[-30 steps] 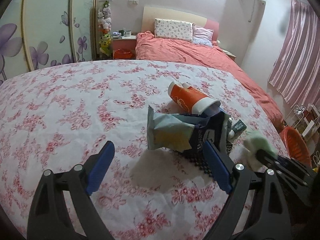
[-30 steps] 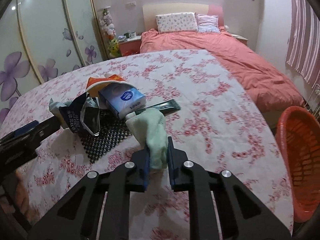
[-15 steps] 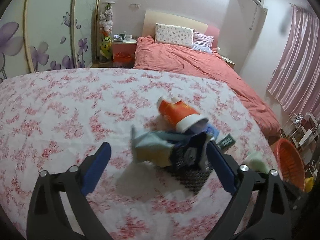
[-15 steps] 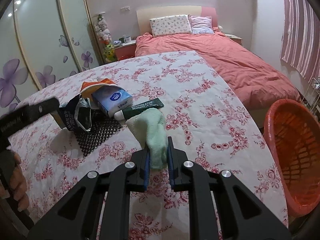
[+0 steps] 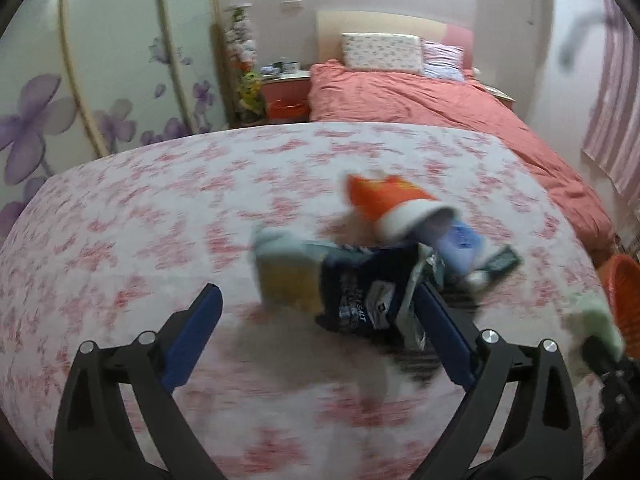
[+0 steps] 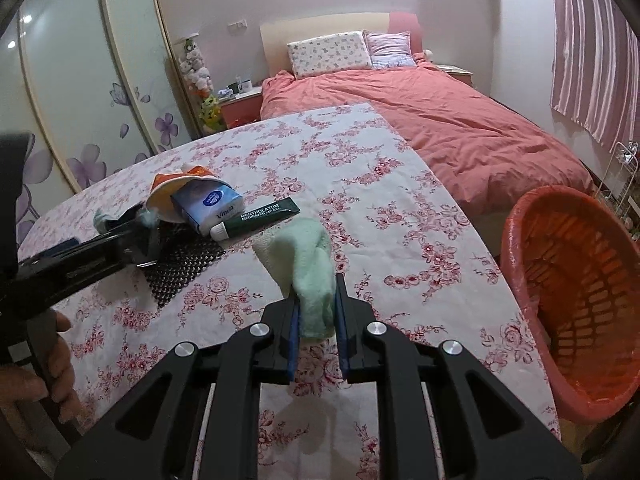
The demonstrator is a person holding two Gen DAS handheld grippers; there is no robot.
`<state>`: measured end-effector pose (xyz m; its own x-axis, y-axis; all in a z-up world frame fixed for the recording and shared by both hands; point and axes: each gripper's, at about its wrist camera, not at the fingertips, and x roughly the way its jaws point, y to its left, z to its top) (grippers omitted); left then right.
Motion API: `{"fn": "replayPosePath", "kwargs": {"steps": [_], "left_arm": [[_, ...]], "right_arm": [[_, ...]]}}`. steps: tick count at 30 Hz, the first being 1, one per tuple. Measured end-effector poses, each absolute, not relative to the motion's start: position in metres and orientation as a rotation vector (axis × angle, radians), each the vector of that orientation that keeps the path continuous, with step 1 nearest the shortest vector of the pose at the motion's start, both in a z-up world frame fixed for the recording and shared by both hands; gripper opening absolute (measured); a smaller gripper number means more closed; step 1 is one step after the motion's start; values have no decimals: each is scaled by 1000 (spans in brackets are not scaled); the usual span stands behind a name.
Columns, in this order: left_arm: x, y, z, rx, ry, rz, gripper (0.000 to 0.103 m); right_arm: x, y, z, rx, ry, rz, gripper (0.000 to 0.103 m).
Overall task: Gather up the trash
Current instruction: 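Grasp the blue-and-yellow snack bag with the left gripper and lift it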
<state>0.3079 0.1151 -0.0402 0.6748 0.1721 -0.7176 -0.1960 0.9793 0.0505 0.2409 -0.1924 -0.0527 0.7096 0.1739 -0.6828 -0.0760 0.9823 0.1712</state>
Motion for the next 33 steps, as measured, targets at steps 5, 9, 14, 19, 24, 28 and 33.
{"fn": "replayPosePath", "kwargs": {"steps": [5, 9, 14, 19, 24, 28, 33], "left_arm": [[297, 178, -46, -127, 835, 275, 92], [279, 203, -41, -205, 816, 223, 92], [269, 203, -27, -265, 759, 150, 93], [292, 182, -28, -183, 785, 168, 91], [315, 181, -52, -156, 854, 202, 78], [330, 185, -66, -164, 892, 212, 72], [335, 187, -71, -161, 897, 211, 49]], "right_arm": [[241, -190, -52, 144, 765, 158, 15], [239, -186, -52, 139, 762, 168, 15], [239, -185, -53, 140, 763, 169, 15], [237, -187, -54, 141, 762, 165, 15], [237, -193, -54, 149, 763, 161, 15], [237, -196, -55, 149, 766, 160, 15], [238, -201, -57, 155, 766, 155, 15]]}}
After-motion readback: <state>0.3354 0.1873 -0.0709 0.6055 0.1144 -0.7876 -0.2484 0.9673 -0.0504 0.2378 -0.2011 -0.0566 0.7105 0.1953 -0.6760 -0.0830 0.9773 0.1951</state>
